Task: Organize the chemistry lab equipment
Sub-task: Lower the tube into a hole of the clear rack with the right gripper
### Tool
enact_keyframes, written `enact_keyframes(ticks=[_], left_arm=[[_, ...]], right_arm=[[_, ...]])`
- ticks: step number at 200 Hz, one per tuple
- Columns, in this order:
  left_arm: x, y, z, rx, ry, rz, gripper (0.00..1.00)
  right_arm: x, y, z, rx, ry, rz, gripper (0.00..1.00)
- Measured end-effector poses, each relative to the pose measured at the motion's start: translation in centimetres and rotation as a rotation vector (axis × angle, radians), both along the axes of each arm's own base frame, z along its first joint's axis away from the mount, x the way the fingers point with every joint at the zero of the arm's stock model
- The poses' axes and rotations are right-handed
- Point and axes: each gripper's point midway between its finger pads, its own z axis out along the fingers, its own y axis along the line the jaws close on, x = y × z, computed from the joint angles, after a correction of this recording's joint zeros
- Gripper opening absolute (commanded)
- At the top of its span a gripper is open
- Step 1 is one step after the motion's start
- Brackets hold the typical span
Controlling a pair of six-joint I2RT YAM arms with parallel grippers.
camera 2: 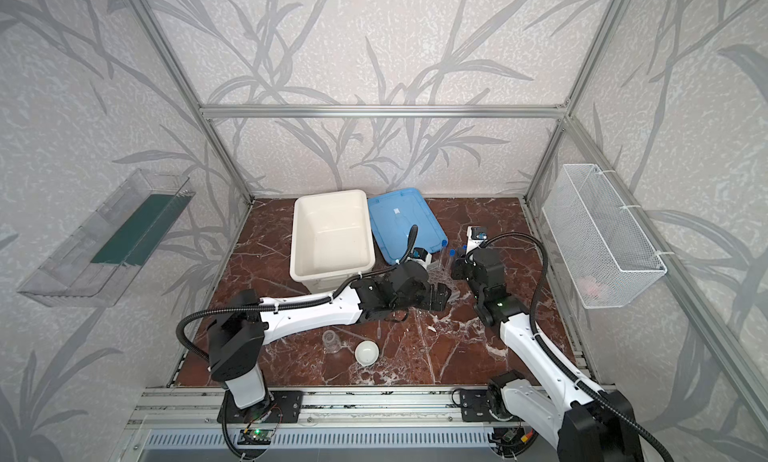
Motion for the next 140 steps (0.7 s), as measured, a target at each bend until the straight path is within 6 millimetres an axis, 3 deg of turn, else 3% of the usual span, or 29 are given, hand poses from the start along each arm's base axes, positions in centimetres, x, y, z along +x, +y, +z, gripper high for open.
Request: enact_keyframes(ticks=[74,140], left_arm=[[0.6,0.9,-1.4,0.05,-0.02,0.04,0.99],[0.7,0.9,-3.9,0.098,0.001,0.04,0.99]], right_arm=[[0.8,-0.2,-3.2,-0.02,0.003,-0.018,0.19],[1.6,-0.6,-3.0,-0.015,-0.04,-0.05,0.2]])
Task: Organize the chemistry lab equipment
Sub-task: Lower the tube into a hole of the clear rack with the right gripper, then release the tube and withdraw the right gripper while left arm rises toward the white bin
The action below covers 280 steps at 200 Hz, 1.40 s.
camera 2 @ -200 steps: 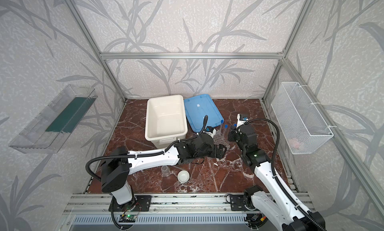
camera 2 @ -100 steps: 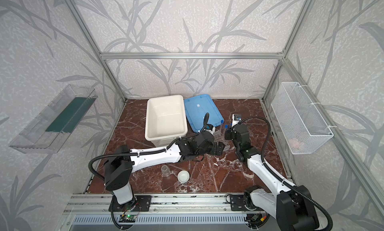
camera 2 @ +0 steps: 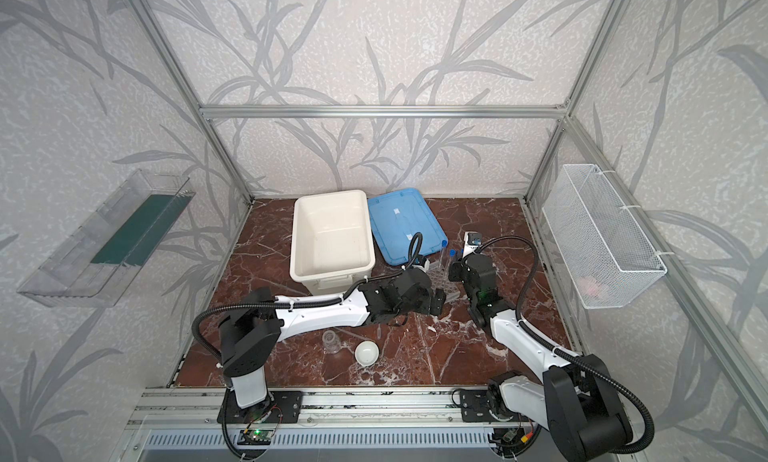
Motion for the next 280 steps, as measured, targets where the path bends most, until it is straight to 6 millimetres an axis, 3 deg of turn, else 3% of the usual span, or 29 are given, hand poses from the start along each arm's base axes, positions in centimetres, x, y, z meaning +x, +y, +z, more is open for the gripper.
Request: enact_keyframes(ticks=[45,100,205,280], left_arm=[[0.0,0.0,-0.3,0.005,0.003,0.0,0.99],[0.2,0.1,-0.7,0.01,0.009,0.003,0.99],[0.7,0.4,-1.0,-0.001,0.012,0.012,0.99],[0.9,1.4,-2.4,0.004,0.036,0.028,0.99]], right_arm=[[0.0,-0.1,0.2,0.005,-0.014,-0.004,0.2],[0.0,-0.1,-1.5,0.006,0.012,-0.005,0.2],[-0.9,-0.1,-2.3,0.023,0.029,0.0,0.25],[-1.6,2.7,-3.2,-0.035,0.066,0.048,0.21]])
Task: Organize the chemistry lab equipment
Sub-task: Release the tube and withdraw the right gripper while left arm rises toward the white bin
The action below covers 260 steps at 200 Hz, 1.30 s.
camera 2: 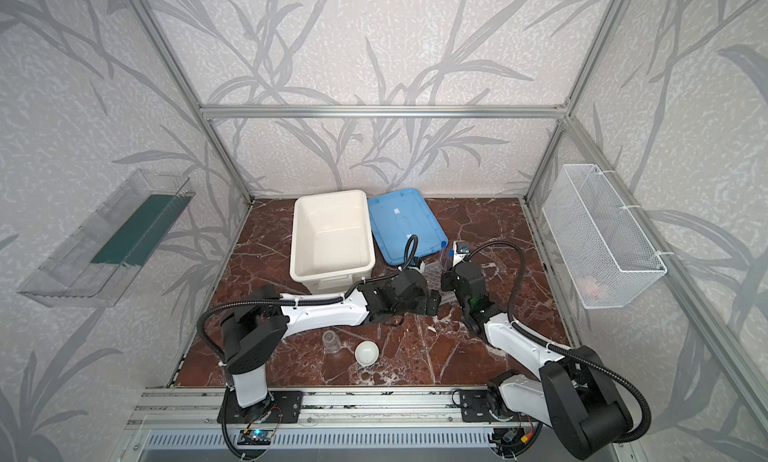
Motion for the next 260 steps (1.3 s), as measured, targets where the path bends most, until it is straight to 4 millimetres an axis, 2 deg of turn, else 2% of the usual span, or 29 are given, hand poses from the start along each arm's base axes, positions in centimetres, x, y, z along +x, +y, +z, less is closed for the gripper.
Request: enact_keyframes(ticks=[21,33,66,90,93,95,145,175,196,211,225,245,260], left_arm=[[0.1,0.4,-0.5,-0.001,0.012,0.01,0.99],[0.1,0.6,-0.7,0.0,0.016,0.011,0.99],[0.1,0.8,0.1,-0.014,0.011,0.008,0.99],[-0.2,0.6,2.9,-0.065,-0.014,-0.021,0.99],[-0.3,0.5,3.3,-0.072,-0.016,-0.025,0.99],[-0.3,0.5,3.6,-0.077,-0.02,-0.028,0.99],[-1.8,0.7,12.4,-0.233,-0.089,-0.104,0.99],[-2.6,2.5,17.4,-0.261,-0.166,-0.123,0.99],[-3.0,5.1,20.4,-0.264,-0.219,-0.118,0.99],[-2.3,7.8,22.0,-0.279,-0.221,-0.094,0.99],[-0.8,10.7,22.7,-0.272,-0.203,-0.037,0.99],[1.3,14.7,22.6,-0.222,-0.158,0.066,0.99],[2.1,16.9,22.3,-0.178,-0.116,0.12,0.99]], right_arm=[[0.0,-0.4,-0.1,0.0,-0.002,-0.034,0.24],[0.1,-0.6,-0.3,0.0,0.003,-0.048,0.32],[-0.4,-1.2,-0.1,0.015,0.015,-0.078,0.64],[-1.5,-1.9,1.9,0.046,-0.011,-0.095,0.9],[-1.7,-1.9,2.2,0.049,-0.014,-0.096,0.98],[-1.8,-2.0,2.5,0.053,-0.019,-0.099,1.0],[-4.3,-3.4,9.6,0.147,-0.112,-0.123,0.99],[-5.3,-3.2,13.2,0.215,-0.119,-0.052,0.99],[-5.8,-2.2,15.0,0.267,-0.095,0.034,0.99],[-6.5,-1.0,15.8,0.285,-0.07,0.116,1.0],[-7.2,0.1,16.5,0.296,-0.042,0.184,0.99],[-7.6,1.6,17.0,0.296,0.021,0.258,0.99],[-7.7,2.9,17.4,0.297,0.055,0.307,0.99]])
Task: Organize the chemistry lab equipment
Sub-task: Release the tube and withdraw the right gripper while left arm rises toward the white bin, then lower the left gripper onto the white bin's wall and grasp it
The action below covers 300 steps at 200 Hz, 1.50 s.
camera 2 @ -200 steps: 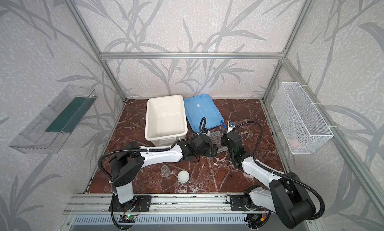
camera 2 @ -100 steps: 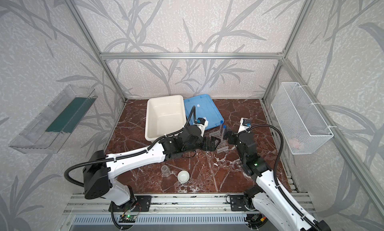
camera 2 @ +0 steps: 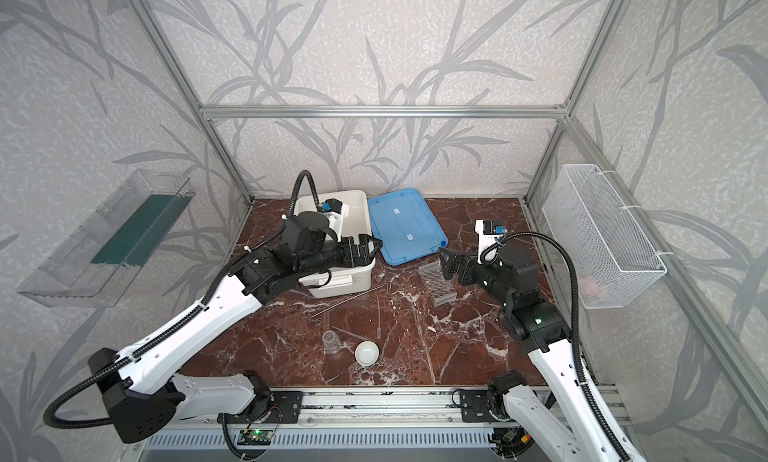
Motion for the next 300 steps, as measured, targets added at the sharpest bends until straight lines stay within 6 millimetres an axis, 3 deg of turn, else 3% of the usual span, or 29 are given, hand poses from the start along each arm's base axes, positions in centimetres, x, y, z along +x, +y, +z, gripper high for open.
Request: enact_keyframes(ticks=[27,57,75,97,119,146,184,224,255,300], left_arm=[[1.8,4.4,0.2,0.057,0.056,0.112,0.99],[5.7,12.0,-0.4,0.153,0.147,0.345,0.97],[7.5,15.7,-2.9,0.232,0.228,0.445,0.94],[8.3,18.4,-6.9,0.35,0.343,0.504,0.85],[8.9,19.6,-10.2,0.458,0.422,0.525,0.81],[10.0,20.8,-12.5,0.567,0.475,0.559,0.74],[11.8,21.6,-13.7,0.636,0.494,0.588,0.5],[12.3,22.2,-14.8,0.621,0.525,0.621,0.25],[12.1,22.5,-14.8,0.551,0.529,0.652,0.24],[9.8,23.5,-14.4,0.427,0.517,0.775,0.24]], right_arm=[[-0.3,3.5,-0.8,-0.034,0.058,0.116,0.99],[-0.1,7.3,-2.3,-0.118,0.109,0.208,0.99],[0.2,9.5,-3.7,-0.184,0.128,0.245,0.99],[0.4,11.5,-6.0,-0.249,0.171,0.284,0.99],[0.8,12.9,-7.9,-0.288,0.212,0.307,0.99],[0.8,13.3,-8.3,-0.296,0.221,0.31,0.99],[0.9,13.3,-8.1,-0.283,0.204,0.308,0.99],[0.4,13.5,-9.7,-0.288,0.227,0.315,0.99],[-0.2,14.3,-10.1,-0.261,0.239,0.331,1.0],[-0.5,16.9,-10.6,-0.21,0.256,0.376,1.0]])
